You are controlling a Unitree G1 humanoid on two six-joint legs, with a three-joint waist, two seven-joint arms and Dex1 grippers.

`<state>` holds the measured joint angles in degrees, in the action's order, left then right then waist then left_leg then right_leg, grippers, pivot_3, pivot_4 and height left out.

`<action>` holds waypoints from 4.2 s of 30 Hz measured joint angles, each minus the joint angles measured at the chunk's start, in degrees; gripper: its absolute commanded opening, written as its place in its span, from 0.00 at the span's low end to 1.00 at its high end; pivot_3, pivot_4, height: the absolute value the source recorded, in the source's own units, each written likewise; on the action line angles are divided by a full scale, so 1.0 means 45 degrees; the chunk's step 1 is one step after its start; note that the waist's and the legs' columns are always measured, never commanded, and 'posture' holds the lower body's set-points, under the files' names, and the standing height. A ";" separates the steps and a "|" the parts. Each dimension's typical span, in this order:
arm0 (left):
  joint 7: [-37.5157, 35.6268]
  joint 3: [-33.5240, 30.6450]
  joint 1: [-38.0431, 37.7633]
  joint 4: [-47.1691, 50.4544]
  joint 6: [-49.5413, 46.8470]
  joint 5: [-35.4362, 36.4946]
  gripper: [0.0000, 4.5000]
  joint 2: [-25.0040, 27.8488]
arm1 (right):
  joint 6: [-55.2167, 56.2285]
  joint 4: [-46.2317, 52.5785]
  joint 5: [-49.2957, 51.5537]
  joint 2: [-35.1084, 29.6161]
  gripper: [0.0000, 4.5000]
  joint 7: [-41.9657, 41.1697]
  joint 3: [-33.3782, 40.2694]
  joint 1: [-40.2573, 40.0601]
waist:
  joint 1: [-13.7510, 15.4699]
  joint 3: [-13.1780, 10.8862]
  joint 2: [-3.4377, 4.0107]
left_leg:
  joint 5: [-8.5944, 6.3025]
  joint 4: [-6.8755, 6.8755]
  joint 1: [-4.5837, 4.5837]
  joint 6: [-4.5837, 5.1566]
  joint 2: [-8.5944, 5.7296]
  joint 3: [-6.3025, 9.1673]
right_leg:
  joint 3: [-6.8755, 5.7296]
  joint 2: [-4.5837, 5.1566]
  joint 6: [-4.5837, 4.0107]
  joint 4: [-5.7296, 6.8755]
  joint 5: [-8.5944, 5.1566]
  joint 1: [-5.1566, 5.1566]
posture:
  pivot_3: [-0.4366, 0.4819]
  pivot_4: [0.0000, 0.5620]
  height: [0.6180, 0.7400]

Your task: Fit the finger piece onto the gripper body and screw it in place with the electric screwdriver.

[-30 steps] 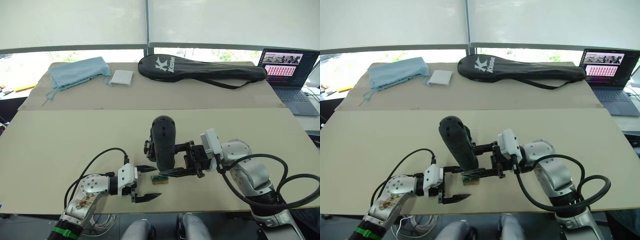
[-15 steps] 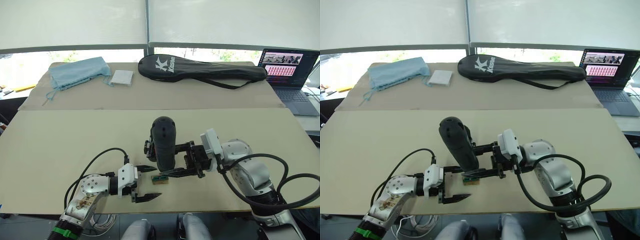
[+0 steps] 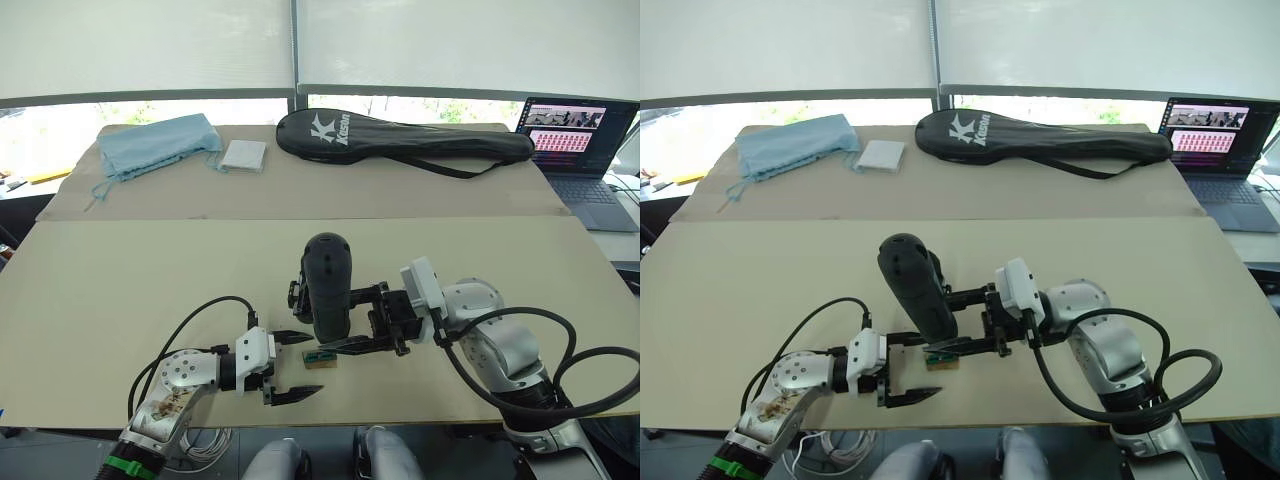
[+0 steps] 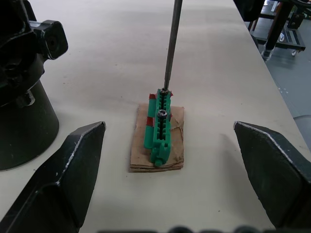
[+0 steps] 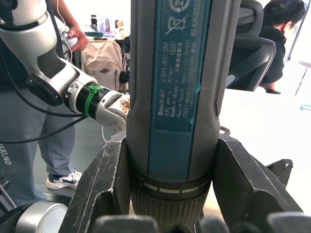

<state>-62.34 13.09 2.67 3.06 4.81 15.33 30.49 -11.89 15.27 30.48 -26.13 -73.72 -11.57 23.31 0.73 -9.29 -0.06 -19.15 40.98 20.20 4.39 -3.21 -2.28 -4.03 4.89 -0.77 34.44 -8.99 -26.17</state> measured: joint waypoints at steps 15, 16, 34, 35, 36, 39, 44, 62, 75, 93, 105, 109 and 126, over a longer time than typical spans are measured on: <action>-0.0006 0.0000 0.0003 -0.0002 0.0007 0.0000 1.00 0.0001 | 0.0005 -0.0064 -0.0136 0.0082 0.43 0.0032 -0.0047 0.0092 | 0.0000 0.0000 0.0000 | 0.0000 0.0000 0.0000 0.0000 0.0000 0.0000 | -0.0001 0.0000 0.0000 0.0000 0.0000 0.0000 | 0.48 0.27 1.00; -0.0006 0.0000 0.0003 -0.0002 0.0007 0.0000 1.00 0.0001 | 0.0005 -0.0102 -0.0155 0.0084 0.43 0.0033 -0.0065 0.0092 | 0.0000 0.0000 0.0000 | 0.0000 0.0000 0.0000 0.0001 0.0000 0.0000 | 0.0000 0.0000 0.0000 0.0000 0.0000 0.0000 | 0.48 0.27 1.00; 0.0011 0.0001 0.0003 -0.0018 0.0009 0.0000 1.00 -0.0003 | 0.0008 -0.0246 -0.0244 0.0164 0.43 0.0139 -0.0162 0.0154 | -0.0002 0.0012 -0.0001 | 0.0000 -0.0001 -0.0001 0.0001 0.0000 0.0000 | -0.0001 0.0000 0.0000 0.0000 0.0000 0.0001 | 0.48 0.27 1.00; 0.0011 0.0001 0.0003 -0.0020 0.0010 0.0000 1.00 -0.0005 | 0.0008 -0.0246 -0.0243 0.0165 0.43 0.0148 -0.0165 0.0154 | -0.0002 0.0013 -0.0001 | 0.0000 -0.0001 -0.0001 0.0000 0.0000 0.0000 | -0.0001 0.0000 0.0000 0.0000 0.0000 0.0000 | 0.48 0.27 1.00; 0.0011 0.0001 0.0004 -0.0022 0.0012 0.0000 1.00 -0.0007 | 0.0008 -0.0246 -0.0243 0.0165 0.43 0.0153 -0.0167 0.0154 | -0.0002 0.0013 0.0000 | 0.0000 -0.0001 -0.0001 0.0001 0.0000 0.0000 | -0.0001 0.0000 0.0000 0.0000 0.0000 0.0000 | 0.48 0.27 1.00; 0.0011 0.0001 0.0012 -0.0038 0.0015 0.0000 1.00 -0.0018 | 0.0006 -0.0246 -0.0236 0.0166 0.43 0.0167 -0.0169 0.0153 | 0.0000 0.0015 0.0000 | 0.0000 0.0000 -0.0001 0.0001 0.0000 0.0000 | -0.0001 0.0000 0.0000 0.0000 0.0000 0.0001 | 0.48 0.27 1.00; 0.0010 -0.0002 0.0016 -0.0058 0.0037 0.0003 1.00 -0.0044 | -0.0164 -0.0245 -0.0035 0.0165 0.43 0.0172 -0.0168 0.0152 | 0.0006 0.0015 0.0000 | 0.0000 0.0000 -0.0001 0.0001 0.0000 0.0000 | -0.0001 0.0002 0.0000 0.0000 0.0000 0.0001 | 0.48 0.27 1.00; -0.0058 -0.0180 -0.0056 -0.0019 -0.0011 0.0295 1.00 -0.0080 | -0.0652 -0.0025 0.0552 -0.0018 0.43 0.0285 0.0072 0.0365 | -0.0009 0.0014 0.0000 | -0.0003 -0.0002 0.0001 0.0005 0.0001 0.0000 | -0.0002 0.0003 -0.0001 0.0000 0.0000 -0.0006 | 0.48 0.27 1.00; -0.0681 -0.1517 -0.0586 0.0786 -0.0291 0.1761 1.00 0.0467 | -0.1609 0.0717 0.1485 -0.0144 0.43 0.0675 0.0455 0.0959 | -0.0017 0.0011 -0.0005 | -0.0008 -0.0001 0.0011 0.0012 -0.0001 -0.0001 | -0.0005 0.0010 0.0000 -0.0008 0.0000 -0.0013 | 0.48 0.27 1.00; -0.1194 -0.4159 -0.1311 0.2292 -0.1917 0.4326 1.00 0.1704 | -0.3175 0.1459 0.3069 -0.1028 0.43 0.1701 0.1991 0.2116 | -0.0031 0.0008 -0.0008 | -0.0008 -0.0005 0.0011 0.0010 -0.0002 0.0000 | -0.0012 0.0006 0.0000 -0.0015 0.0000 -0.0012 | 0.48 0.27 1.00; -0.1032 -0.5603 -0.1379 0.2660 -0.3642 0.5653 1.00 0.2182 | -0.3335 0.0966 0.3519 -0.1485 0.43 0.1815 0.2832 0.2797 | -0.0019 0.0006 -0.0009 | -0.0007 -0.0003 0.0012 0.0009 -0.0003 -0.0001 | -0.0016 -0.0001 0.0000 -0.0021 0.0000 -0.0006 | 0.48 0.27 1.00; -0.1026 -0.5658 -0.0311 0.2300 -0.3841 0.5648 1.00 0.2163 | -0.3335 0.0188 0.3509 -0.1465 0.43 0.1877 0.2855 0.3489 | -0.0034 0.0006 -0.0011 | -0.0006 -0.0001 0.0010 0.0007 -0.0007 -0.0003 | -0.0017 -0.0002 0.0000 -0.0016 0.0000 -0.0005 | 0.48 0.27 1.00; -0.0738 -0.4699 0.1319 0.1405 -0.3602 0.4499 1.00 0.1202 | -0.3255 -0.1420 0.3225 0.0369 0.43 0.2267 0.2563 0.5254 | -0.0176 0.0005 -0.0010 | 0.0001 -0.0008 0.0013 -0.0006 -0.0003 -0.0006 | -0.0035 -0.0029 0.0000 -0.0039 0.0001 -0.0007 | 0.48 0.27 1.00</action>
<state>-65.66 -8.06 8.61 9.38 -11.40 35.57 35.90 -26.54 8.88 44.99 -24.46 -63.52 -0.04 46.95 -0.06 -9.27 -0.11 -19.15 40.94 20.26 4.36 -3.23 -2.31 -4.19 4.76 -0.77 34.26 -8.99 -26.19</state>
